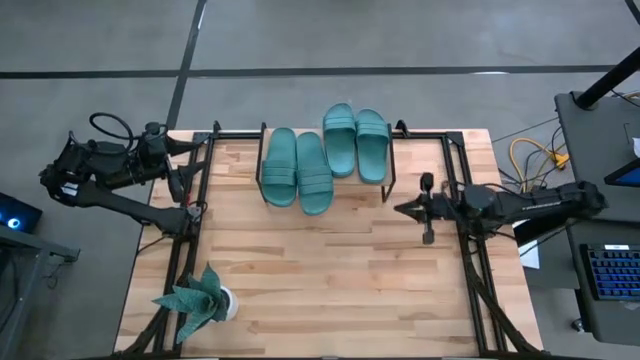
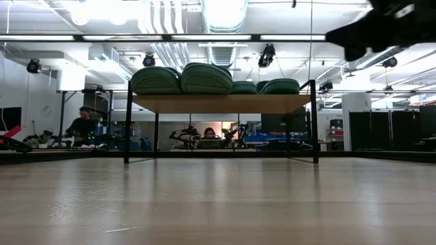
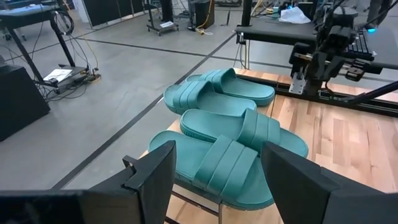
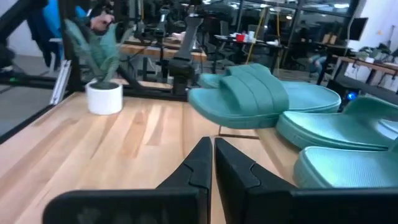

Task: Pick and place slides into the shelf
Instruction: Return to Home Position

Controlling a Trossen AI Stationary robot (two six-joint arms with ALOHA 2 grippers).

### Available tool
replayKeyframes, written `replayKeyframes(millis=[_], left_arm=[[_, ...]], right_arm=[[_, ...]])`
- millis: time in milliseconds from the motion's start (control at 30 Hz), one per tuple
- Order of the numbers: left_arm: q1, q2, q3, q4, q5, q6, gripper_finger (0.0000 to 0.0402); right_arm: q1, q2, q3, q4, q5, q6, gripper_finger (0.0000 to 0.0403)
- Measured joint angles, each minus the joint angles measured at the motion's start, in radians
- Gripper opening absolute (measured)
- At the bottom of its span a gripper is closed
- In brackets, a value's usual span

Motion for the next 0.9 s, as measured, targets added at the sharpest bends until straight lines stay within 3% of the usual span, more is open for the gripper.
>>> replayKeyframes(millis=[233,367,533,667,900], left_arm=[[0.0,0.001,0.0,0.004,0.0,-0.001,0.0219],[0.0,0.001,0.0,0.004,0.0,-0.001,0.0219],[0.0,0.001,-0.001,0.004,0.0,0.0,0.0219],[0.0,0.001,-0.001,0.004,-0.005,0.001,0.0219],[0.0,0.002,-0.001,0.005,-0.03,0.027,0.0219]], right_arm=[[0.178,-0.202,0.041,-0.256,0.183,-0.015,0.0008],[0.225,-0.294,0.02,-0.306,0.228,-0.016,0.0008],[0.227,-0.385,-0.083,-0.295,0.219,0.013,0.0008],[0.227,-0.433,-0.169,-0.173,0.07,-0.057,0.0008],[0.163,-0.483,-0.2,-0.122,0.116,-0.179,0.0008]])
